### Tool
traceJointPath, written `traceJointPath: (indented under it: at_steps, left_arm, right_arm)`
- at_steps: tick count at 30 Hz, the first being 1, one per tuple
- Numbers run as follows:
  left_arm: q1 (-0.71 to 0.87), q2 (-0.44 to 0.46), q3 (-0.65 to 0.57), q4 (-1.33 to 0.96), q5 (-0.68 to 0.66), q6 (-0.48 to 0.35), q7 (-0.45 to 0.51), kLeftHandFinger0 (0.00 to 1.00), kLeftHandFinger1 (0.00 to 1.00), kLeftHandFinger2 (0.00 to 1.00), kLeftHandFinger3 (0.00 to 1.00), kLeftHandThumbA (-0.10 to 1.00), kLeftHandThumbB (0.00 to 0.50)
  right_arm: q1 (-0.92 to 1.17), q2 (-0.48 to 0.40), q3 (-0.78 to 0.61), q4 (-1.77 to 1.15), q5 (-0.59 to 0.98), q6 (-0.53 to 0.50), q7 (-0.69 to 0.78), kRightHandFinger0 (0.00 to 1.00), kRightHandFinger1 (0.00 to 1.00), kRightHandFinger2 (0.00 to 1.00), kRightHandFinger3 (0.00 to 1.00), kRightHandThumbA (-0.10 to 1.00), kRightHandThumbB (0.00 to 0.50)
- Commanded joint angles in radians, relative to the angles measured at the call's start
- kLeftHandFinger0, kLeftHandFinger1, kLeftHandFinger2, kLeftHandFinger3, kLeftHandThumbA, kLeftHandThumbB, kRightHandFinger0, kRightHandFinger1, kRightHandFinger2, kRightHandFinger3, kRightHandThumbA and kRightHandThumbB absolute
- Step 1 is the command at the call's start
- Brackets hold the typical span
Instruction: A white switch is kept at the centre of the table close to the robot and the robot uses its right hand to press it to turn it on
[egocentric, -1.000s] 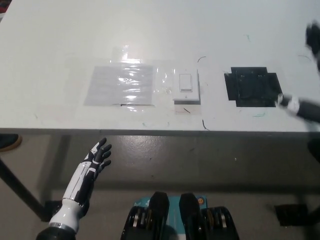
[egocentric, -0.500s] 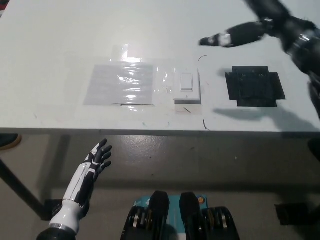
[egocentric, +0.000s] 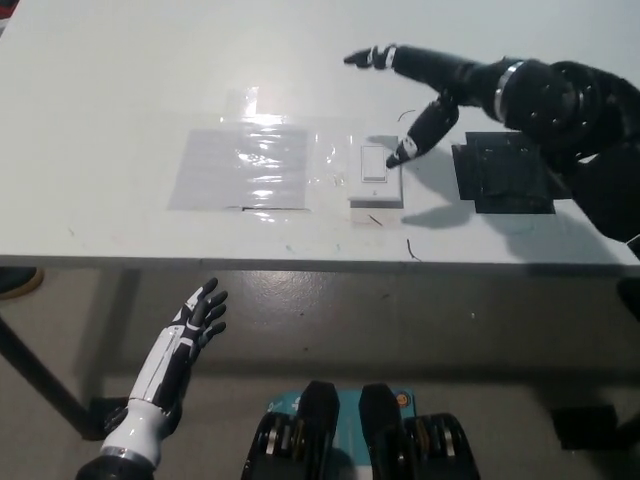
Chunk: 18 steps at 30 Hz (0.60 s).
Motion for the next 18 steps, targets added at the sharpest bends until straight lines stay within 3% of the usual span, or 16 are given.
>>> traceJointPath:
  at_steps: [1,4,18]
  left_arm:
    - [-0.011,0.005,-0.003,-0.042,-0.003,0.008,-0.008,1.0,1.0,1.0,1.0,0.95,0.0]
    - [-0.01,0.008,-0.006,-0.048,0.01,0.014,-0.004,1.0,1.0,1.0,1.0,0.96,0.0]
    - [-0.014,0.017,-0.006,-0.035,0.014,0.003,-0.008,1.0,1.0,1.0,1.0,0.98,0.0]
  right_arm:
    - [-0.049,0.011,0.015,0.049,-0.076,-0.066,0.031,1.0,1.0,1.0,1.0,1.0,0.281]
    - [-0.052,0.028,0.033,0.091,-0.111,-0.083,0.024,1.0,1.0,1.0,1.0,1.0,0.316]
    - [-0.053,0.081,0.062,0.144,-0.203,-0.081,0.052,1.0,1.0,1.0,1.0,1.0,0.327]
